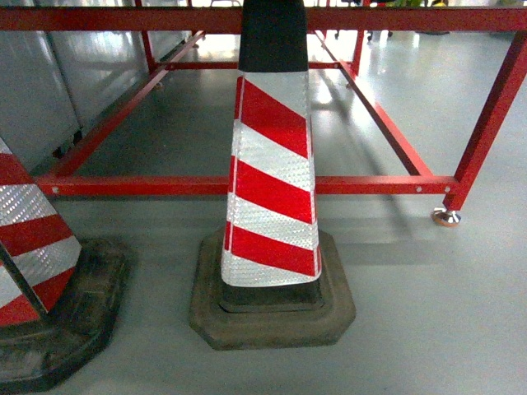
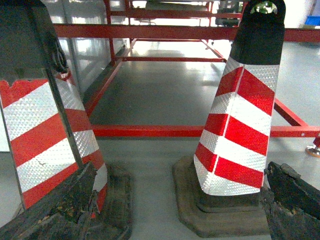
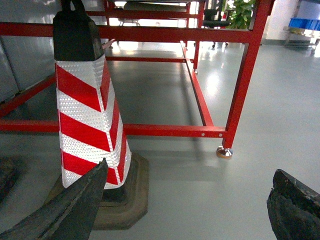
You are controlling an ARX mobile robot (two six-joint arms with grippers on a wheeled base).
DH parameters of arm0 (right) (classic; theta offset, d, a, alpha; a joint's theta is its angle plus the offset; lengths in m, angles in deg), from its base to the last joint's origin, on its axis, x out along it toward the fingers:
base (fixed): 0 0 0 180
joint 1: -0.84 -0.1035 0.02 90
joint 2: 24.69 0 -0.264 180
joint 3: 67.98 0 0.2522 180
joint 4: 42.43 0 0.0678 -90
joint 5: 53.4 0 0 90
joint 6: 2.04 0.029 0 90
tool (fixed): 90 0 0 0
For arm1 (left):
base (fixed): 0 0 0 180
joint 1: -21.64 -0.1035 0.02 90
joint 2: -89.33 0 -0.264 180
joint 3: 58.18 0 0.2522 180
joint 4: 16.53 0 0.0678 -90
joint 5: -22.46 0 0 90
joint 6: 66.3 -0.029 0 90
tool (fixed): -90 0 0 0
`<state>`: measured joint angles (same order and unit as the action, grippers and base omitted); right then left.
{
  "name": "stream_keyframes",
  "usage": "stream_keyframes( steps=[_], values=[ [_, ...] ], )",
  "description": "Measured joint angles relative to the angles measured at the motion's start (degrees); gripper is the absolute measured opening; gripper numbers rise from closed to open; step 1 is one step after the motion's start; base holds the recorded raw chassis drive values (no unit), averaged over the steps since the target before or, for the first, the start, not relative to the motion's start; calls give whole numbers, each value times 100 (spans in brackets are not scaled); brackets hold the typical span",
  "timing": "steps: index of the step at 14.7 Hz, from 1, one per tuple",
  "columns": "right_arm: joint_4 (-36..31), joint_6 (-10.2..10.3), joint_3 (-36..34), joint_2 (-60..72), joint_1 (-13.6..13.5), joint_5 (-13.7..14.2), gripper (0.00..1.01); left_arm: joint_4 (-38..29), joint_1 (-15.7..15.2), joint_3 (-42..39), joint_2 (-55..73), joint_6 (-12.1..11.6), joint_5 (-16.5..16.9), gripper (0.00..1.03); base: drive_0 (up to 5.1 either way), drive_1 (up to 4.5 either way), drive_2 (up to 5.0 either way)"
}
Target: Sort blue parts and orange caps into right shelf containers
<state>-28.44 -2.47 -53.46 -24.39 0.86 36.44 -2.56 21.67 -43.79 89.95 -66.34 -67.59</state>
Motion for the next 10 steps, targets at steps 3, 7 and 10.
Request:
stream_keyframes(
  steps=[3, 7, 10],
  values=[
    [0, 0, 0, 0, 0, 0, 98, 0, 0, 0, 0, 0, 0, 98, 0, 0, 0],
    [0, 0, 0, 0, 0, 0, 98, 0, 0, 0, 0, 0, 0, 98, 0, 0, 0],
    [0, 0, 0, 0, 0, 0, 98, 0, 0, 0, 0, 2, 0, 98, 0, 0, 0]
  ],
)
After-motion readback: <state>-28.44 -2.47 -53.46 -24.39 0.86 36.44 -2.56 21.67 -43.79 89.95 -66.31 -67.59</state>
